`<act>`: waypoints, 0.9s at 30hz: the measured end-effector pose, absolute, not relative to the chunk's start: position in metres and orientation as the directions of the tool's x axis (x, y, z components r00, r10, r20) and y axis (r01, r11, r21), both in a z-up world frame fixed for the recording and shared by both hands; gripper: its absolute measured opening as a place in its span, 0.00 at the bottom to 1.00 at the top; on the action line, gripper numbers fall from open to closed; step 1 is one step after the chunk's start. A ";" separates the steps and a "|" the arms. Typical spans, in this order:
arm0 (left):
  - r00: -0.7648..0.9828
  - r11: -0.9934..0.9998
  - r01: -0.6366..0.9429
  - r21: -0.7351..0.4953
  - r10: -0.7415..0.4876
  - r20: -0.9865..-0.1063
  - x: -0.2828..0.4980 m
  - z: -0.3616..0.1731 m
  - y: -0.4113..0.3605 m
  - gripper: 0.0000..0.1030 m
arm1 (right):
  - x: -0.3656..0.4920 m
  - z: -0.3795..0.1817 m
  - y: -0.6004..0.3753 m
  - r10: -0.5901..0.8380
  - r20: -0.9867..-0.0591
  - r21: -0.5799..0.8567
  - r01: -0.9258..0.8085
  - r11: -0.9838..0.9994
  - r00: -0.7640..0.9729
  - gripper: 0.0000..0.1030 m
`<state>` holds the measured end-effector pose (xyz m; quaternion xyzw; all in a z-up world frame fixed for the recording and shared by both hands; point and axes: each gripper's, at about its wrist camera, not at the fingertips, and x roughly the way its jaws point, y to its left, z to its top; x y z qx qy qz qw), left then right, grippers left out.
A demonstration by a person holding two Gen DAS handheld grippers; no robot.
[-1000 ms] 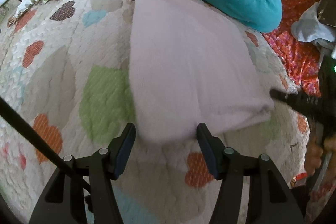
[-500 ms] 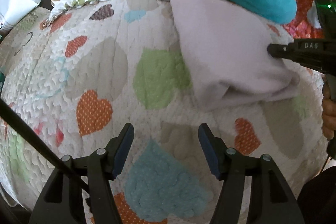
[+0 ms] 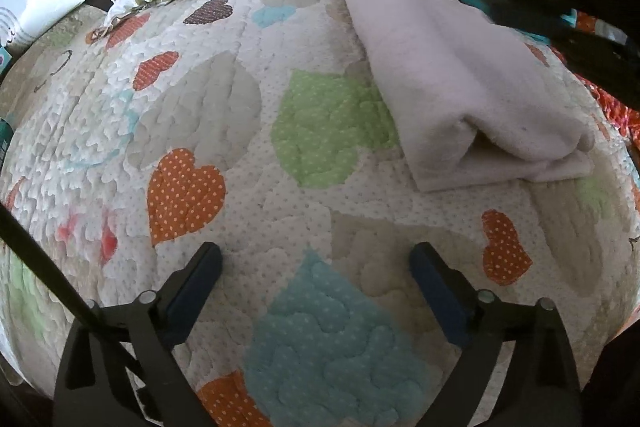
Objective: Fold small clothes
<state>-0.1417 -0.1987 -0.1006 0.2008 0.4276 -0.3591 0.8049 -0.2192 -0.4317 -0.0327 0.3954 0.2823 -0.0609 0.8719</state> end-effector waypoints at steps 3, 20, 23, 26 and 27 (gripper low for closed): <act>0.381 0.679 0.734 0.002 -0.409 -0.830 -0.139 -0.102 -0.197 1.00 | -0.193 -0.047 -0.418 0.211 -0.534 0.687 0.274 0.673 0.819 0.10; 0.367 0.650 0.760 -0.013 -0.445 -0.817 -0.140 -0.097 -0.192 1.00 | -0.237 -0.061 -0.403 0.296 -0.684 0.640 0.355 0.682 0.666 0.24; 0.409 0.664 0.748 0.018 -0.439 -0.800 -0.154 -0.083 -0.189 1.00 | -0.259 -0.039 -0.413 0.122 -0.715 0.530 0.420 0.737 0.688 0.32; 0.464 0.662 0.746 0.073 -0.438 -0.770 -0.178 -0.056 -0.190 1.00 | -0.277 -0.025 -0.418 -0.036 -0.734 0.432 0.506 0.746 0.679 0.32; 0.474 0.661 0.746 0.081 -0.440 -0.763 -0.184 -0.047 -0.190 1.00 | -0.284 -0.021 -0.418 -0.077 -0.734 0.411 0.532 0.741 0.675 0.32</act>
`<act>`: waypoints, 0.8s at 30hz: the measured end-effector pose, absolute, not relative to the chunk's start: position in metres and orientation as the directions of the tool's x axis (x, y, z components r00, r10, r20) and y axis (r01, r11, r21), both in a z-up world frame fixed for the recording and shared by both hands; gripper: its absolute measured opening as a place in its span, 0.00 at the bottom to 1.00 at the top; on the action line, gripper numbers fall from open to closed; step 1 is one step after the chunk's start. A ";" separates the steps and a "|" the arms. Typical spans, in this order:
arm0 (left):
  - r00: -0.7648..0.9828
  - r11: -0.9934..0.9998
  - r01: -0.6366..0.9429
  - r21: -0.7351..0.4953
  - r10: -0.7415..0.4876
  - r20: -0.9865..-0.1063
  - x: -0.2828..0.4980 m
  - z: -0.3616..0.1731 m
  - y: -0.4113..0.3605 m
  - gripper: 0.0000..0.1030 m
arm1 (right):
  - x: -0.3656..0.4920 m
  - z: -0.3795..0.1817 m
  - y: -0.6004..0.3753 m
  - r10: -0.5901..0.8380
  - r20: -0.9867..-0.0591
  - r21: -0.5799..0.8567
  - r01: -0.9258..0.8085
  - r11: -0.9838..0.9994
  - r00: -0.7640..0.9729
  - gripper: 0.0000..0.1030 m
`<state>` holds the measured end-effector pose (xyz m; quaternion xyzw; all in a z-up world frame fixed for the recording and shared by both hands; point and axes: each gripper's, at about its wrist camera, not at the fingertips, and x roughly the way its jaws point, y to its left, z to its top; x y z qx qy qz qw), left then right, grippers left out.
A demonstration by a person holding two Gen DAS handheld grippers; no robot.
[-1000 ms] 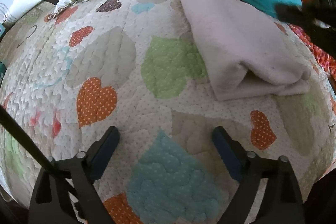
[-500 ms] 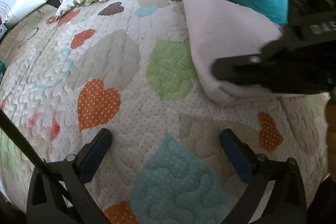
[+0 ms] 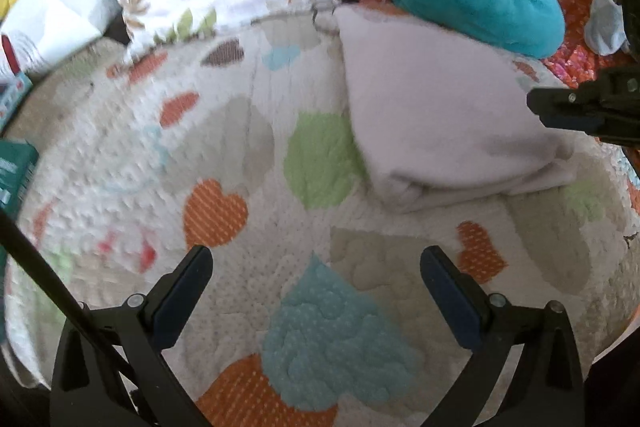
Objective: Fold small clothes
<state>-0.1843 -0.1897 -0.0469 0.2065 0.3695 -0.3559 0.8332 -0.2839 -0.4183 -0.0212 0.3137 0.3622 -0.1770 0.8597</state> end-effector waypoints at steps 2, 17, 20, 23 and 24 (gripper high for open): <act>0.477 0.661 0.747 0.070 -0.460 -0.749 -0.195 -0.031 -0.190 1.00 | -0.295 -0.015 -0.415 -0.131 -0.727 0.385 0.559 0.734 0.674 0.34; 0.445 0.665 0.747 0.001 -0.499 -0.744 -0.215 -0.001 -0.190 1.00 | -0.312 -0.006 -0.383 -0.393 -0.730 0.093 0.652 0.753 0.559 0.53; 0.452 0.669 0.743 0.014 -0.487 -0.747 -0.213 -0.003 -0.190 1.00 | -0.308 -0.009 -0.382 -0.402 -0.738 0.072 0.655 0.752 0.542 0.54; 0.447 0.671 0.742 0.000 -0.495 -0.745 -0.211 -0.004 -0.190 1.00 | -0.304 -0.013 -0.380 -0.421 -0.749 0.027 0.659 0.752 0.511 0.55; 0.448 0.672 0.741 -0.002 -0.496 -0.743 -0.211 -0.003 -0.190 1.00 | -0.302 -0.015 -0.379 -0.426 -0.753 0.016 0.660 0.751 0.503 0.55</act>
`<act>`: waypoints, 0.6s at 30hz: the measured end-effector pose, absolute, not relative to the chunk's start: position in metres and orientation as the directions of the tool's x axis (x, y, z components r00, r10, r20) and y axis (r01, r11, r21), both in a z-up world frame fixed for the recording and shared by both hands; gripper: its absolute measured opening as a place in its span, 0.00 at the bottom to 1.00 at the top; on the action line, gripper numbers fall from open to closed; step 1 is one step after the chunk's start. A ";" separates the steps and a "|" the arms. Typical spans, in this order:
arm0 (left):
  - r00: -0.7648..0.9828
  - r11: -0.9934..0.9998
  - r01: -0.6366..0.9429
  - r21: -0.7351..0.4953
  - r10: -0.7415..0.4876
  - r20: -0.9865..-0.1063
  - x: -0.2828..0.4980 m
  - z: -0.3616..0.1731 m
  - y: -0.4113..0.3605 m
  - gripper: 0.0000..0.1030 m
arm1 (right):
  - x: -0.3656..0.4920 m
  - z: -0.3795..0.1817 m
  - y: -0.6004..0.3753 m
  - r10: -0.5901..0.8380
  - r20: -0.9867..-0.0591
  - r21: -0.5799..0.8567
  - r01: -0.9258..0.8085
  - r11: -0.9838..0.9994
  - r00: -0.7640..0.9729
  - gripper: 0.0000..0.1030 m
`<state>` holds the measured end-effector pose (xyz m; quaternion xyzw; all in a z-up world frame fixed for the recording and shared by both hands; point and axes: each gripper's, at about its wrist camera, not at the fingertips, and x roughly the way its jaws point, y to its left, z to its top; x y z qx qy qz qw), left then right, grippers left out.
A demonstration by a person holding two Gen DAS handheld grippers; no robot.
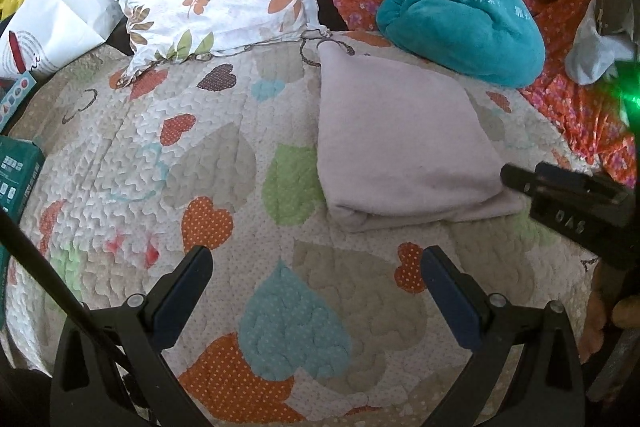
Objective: Fold small clothes
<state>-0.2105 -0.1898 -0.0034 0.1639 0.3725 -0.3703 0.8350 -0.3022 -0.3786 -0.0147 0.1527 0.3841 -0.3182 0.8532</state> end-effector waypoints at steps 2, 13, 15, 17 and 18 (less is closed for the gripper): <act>0.455 0.680 0.734 -0.010 -0.502 -0.735 -0.209 -0.003 -0.188 1.00 | -0.299 -0.018 -0.378 -0.436 -0.759 -0.008 0.663 0.749 0.484 0.55; 0.475 0.691 0.723 -0.002 -0.499 -0.725 -0.208 -0.004 -0.187 1.00 | -0.295 -0.020 -0.371 -0.520 -0.746 -0.136 0.669 0.731 0.416 0.59; 0.468 0.685 0.729 -0.003 -0.501 -0.728 -0.209 -0.006 -0.187 1.00 | -0.294 -0.020 -0.371 -0.520 -0.747 -0.140 0.666 0.732 0.414 0.59; 0.461 0.681 0.733 -0.007 -0.504 -0.730 -0.210 -0.007 -0.187 1.00 | -0.294 -0.020 -0.370 -0.520 -0.747 -0.142 0.664 0.734 0.414 0.59; 0.461 0.680 0.733 -0.007 -0.504 -0.731 -0.210 -0.007 -0.188 1.00 | -0.294 -0.020 -0.370 -0.519 -0.747 -0.142 0.663 0.735 0.415 0.59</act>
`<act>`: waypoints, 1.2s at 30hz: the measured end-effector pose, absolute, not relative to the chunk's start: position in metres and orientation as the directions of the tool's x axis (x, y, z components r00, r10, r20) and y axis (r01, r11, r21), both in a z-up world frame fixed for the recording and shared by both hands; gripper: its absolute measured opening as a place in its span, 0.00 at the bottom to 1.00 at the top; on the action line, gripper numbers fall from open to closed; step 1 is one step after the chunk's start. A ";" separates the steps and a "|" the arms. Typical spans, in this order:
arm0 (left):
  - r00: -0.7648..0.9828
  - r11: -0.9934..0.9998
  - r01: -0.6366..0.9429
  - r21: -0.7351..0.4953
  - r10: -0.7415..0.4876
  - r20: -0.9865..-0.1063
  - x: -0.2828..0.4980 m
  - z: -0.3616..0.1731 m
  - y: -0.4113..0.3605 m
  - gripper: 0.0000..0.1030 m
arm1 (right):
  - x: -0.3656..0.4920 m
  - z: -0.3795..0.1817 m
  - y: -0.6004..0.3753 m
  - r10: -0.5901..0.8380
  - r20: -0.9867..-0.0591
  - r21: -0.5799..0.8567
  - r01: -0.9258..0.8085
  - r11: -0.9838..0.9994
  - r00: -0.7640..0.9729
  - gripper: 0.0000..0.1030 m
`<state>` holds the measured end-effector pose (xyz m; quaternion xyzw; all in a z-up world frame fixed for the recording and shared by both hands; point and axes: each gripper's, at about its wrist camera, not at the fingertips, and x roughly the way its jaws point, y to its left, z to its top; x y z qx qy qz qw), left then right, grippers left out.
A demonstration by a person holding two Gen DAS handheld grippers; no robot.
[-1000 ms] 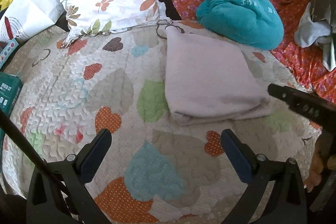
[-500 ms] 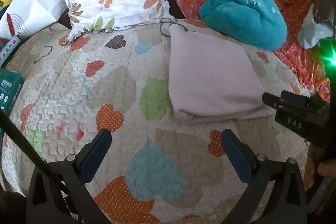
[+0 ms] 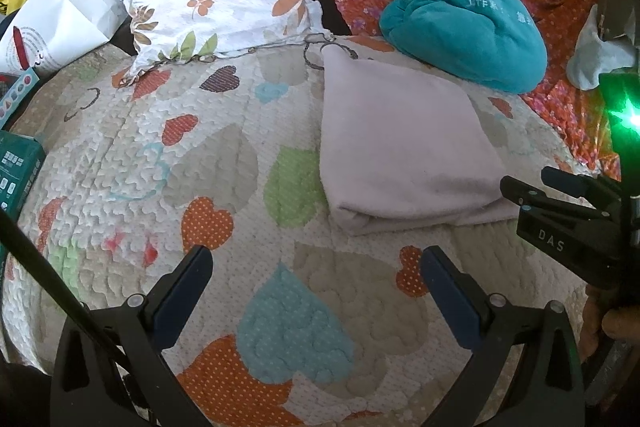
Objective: Fold small clothes
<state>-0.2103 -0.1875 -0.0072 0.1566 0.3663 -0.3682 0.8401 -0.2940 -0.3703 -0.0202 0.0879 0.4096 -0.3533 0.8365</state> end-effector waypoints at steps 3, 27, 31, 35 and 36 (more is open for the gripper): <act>0.460 0.679 0.734 -0.005 -0.503 -0.732 -0.211 -0.008 -0.188 1.00 | -0.294 -0.020 -0.370 -0.523 -0.748 -0.150 0.664 0.732 0.408 0.61; 0.454 0.700 0.714 0.003 -0.459 -0.764 -0.205 -0.023 -0.188 1.00 | -0.291 -0.026 -0.367 -0.561 -0.745 -0.234 0.646 0.726 0.361 0.64; 0.460 0.710 0.704 0.012 -0.443 -0.770 -0.204 -0.025 -0.189 1.00 | -0.291 -0.026 -0.368 -0.559 -0.746 -0.230 0.647 0.727 0.363 0.64; 0.500 0.739 0.672 0.044 -0.409 -0.763 -0.201 -0.026 -0.187 1.00 | -0.291 -0.026 -0.369 -0.556 -0.746 -0.226 0.645 0.730 0.368 0.65; 0.508 0.746 0.663 0.054 -0.396 -0.765 -0.200 -0.028 -0.187 1.00 | -0.290 -0.026 -0.369 -0.556 -0.745 -0.227 0.644 0.731 0.368 0.65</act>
